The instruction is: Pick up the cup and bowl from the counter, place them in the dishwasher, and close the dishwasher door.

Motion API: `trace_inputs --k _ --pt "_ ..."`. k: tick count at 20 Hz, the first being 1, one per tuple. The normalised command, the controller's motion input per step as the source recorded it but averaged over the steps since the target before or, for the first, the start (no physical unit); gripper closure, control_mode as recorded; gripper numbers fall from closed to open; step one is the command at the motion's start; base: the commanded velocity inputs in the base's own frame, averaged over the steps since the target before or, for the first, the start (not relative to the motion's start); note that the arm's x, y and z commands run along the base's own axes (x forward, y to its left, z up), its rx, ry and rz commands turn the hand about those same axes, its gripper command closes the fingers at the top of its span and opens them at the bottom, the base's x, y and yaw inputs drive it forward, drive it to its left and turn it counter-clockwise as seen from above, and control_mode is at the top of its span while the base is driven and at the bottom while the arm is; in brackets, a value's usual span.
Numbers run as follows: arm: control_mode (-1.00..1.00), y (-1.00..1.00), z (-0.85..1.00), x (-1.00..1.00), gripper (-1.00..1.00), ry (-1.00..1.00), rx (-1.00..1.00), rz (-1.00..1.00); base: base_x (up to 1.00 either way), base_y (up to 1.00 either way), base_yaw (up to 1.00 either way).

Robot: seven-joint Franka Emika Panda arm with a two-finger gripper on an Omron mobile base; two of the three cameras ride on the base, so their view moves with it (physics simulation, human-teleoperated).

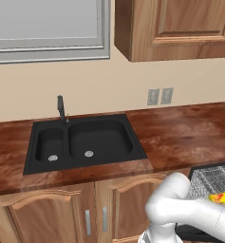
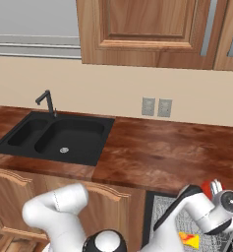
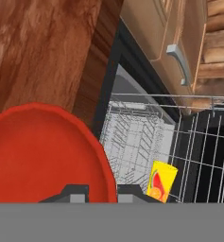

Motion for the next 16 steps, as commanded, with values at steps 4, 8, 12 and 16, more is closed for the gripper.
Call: trace_inputs --k 4,8,12,16 --pt "-1.00 0.07 -0.29 -0.34 1.00 -0.04 0.00 0.00 0.00 0.00 0.00" --pt "-1.00 0.04 -0.16 -0.37 1.00 -0.04 0.00 0.00 0.00 0.00 0.00" --pt "-1.00 0.02 -0.22 -0.34 1.00 -0.04 0.00 0.00 0.00 0.00 0.00" --pt "-1.00 0.04 -0.38 -0.25 1.00 -0.01 0.00 0.00 0.00 0.00 0.00"
